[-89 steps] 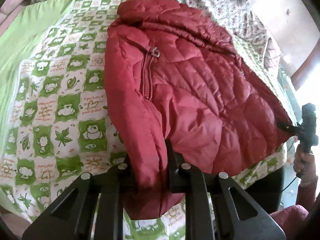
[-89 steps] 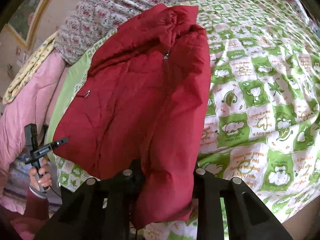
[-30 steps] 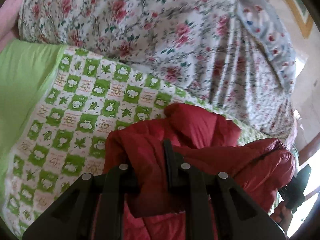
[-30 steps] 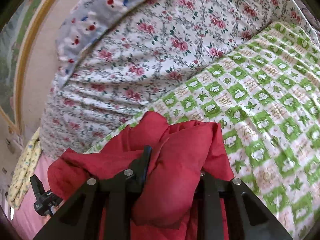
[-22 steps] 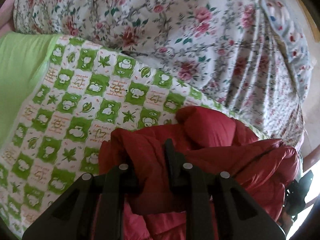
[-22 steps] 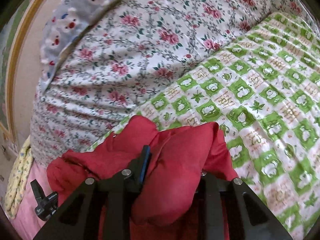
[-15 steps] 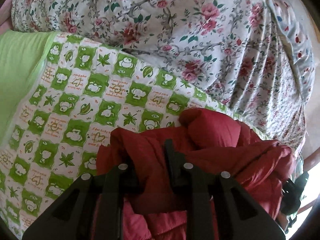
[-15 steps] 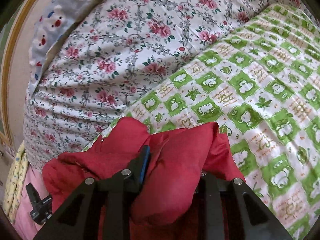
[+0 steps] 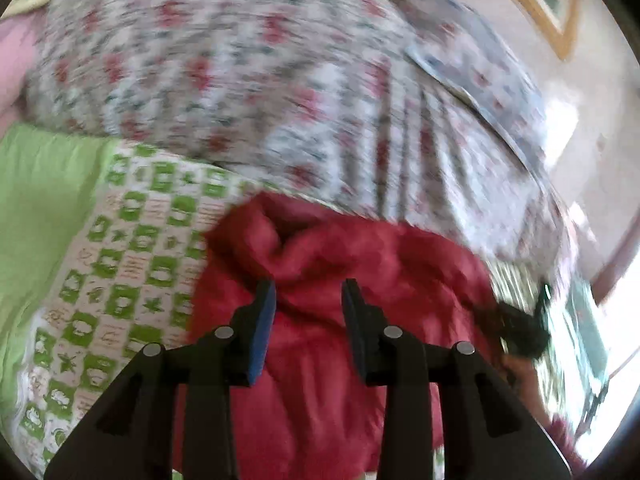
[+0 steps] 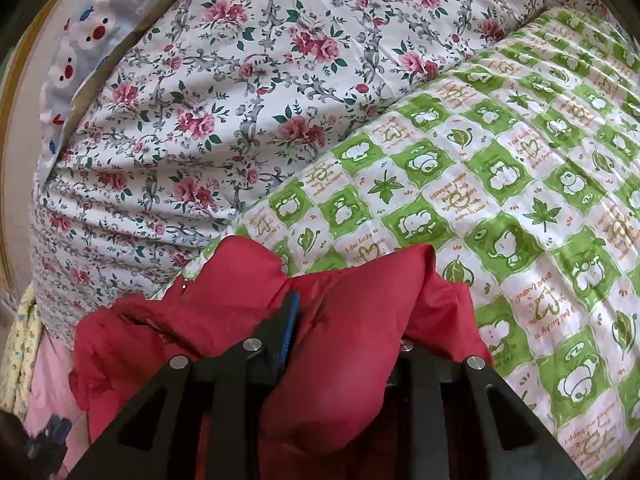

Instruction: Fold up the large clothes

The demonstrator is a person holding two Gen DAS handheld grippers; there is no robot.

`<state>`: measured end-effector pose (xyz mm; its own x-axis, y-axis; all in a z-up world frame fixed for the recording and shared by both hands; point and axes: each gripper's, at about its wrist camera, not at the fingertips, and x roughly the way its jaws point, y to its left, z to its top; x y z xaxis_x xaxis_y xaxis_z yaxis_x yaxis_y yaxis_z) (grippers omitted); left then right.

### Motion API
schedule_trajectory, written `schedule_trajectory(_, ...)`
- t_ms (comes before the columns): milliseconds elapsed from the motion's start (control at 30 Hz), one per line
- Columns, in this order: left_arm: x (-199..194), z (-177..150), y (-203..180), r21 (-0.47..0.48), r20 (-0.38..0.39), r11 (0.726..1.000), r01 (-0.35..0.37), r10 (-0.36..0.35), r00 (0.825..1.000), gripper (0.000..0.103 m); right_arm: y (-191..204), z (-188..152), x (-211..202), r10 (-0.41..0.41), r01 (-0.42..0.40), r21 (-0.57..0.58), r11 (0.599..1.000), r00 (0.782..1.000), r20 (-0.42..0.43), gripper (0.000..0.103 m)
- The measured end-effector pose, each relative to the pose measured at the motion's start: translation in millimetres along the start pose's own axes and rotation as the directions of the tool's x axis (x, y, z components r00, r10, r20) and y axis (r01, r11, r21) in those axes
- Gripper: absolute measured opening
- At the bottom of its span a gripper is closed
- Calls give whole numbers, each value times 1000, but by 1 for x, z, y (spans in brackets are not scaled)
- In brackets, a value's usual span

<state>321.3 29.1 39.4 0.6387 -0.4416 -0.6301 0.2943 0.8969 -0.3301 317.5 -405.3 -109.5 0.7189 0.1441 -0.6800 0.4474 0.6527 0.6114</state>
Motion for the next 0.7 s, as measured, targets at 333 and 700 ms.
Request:
schedule_trajectory(333, 87, -60, -53, 266, -134, 955, -131, 171, 976, 32, 7, 7, -31, 41, -41, 0, 999, 999, -17, 38)
schedule_trajectory(700, 112, -53, -45, 228, -123, 957, -179, 211, 970, 32, 83, -62, -115, 45, 2, -460, 888, 995, 90, 75)
